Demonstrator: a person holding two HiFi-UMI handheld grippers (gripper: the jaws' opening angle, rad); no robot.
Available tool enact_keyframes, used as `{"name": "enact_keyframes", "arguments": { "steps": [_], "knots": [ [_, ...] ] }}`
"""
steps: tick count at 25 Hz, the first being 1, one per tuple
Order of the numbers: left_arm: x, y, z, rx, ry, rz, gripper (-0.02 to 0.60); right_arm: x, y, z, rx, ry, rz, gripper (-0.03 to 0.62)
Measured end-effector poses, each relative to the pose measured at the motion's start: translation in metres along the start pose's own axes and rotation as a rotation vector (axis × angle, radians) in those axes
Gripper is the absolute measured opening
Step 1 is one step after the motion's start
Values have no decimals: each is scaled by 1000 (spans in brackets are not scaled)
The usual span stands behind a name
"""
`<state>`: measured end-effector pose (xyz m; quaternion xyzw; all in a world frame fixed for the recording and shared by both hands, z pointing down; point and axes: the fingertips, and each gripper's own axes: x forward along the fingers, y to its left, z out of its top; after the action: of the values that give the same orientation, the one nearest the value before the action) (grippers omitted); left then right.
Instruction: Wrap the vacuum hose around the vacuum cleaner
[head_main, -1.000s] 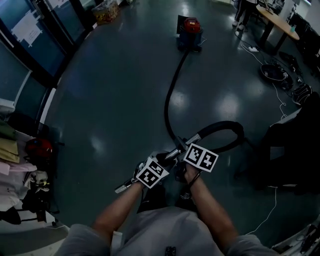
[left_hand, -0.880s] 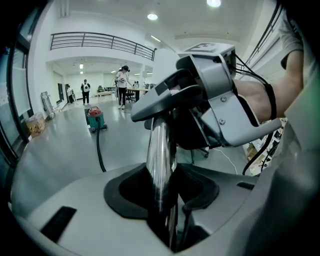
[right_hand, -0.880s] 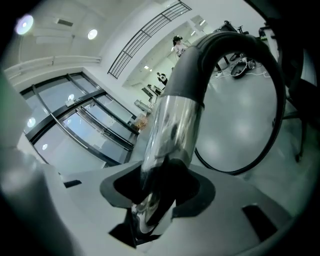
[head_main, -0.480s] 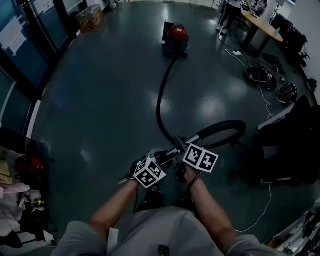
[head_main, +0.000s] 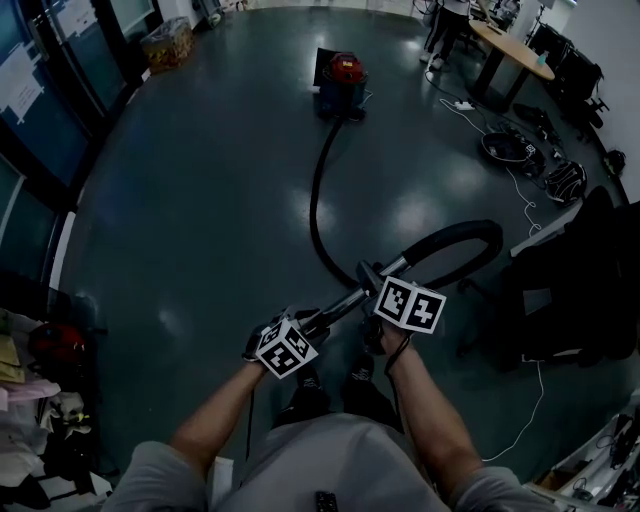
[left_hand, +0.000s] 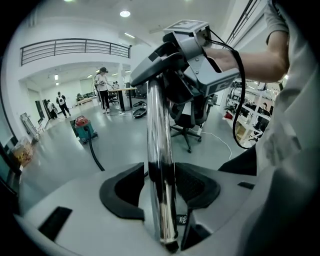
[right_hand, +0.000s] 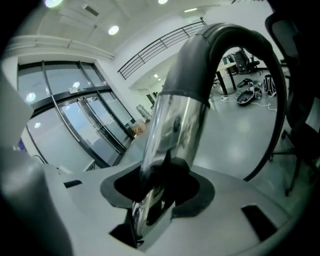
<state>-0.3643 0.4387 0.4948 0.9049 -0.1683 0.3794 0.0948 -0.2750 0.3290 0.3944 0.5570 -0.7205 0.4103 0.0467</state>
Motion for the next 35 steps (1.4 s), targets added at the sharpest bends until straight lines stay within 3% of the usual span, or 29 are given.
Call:
{"name": "enact_keyframes", "arguments": {
  "steps": [10, 17, 26, 35],
  "knots": [
    [10, 7, 35, -2, 44, 36, 184, 17, -13, 35, -287, 96, 89, 160],
    [15, 28, 102, 63, 10, 94, 183, 25, -31, 58, -481, 152, 156, 160],
    [13, 80, 215, 255, -21, 216, 183, 28, -59, 69, -575, 241, 296, 160],
    [16, 102, 278, 499, -24, 251, 183, 40, -70, 64, -727, 347, 345, 160]
  ]
}}
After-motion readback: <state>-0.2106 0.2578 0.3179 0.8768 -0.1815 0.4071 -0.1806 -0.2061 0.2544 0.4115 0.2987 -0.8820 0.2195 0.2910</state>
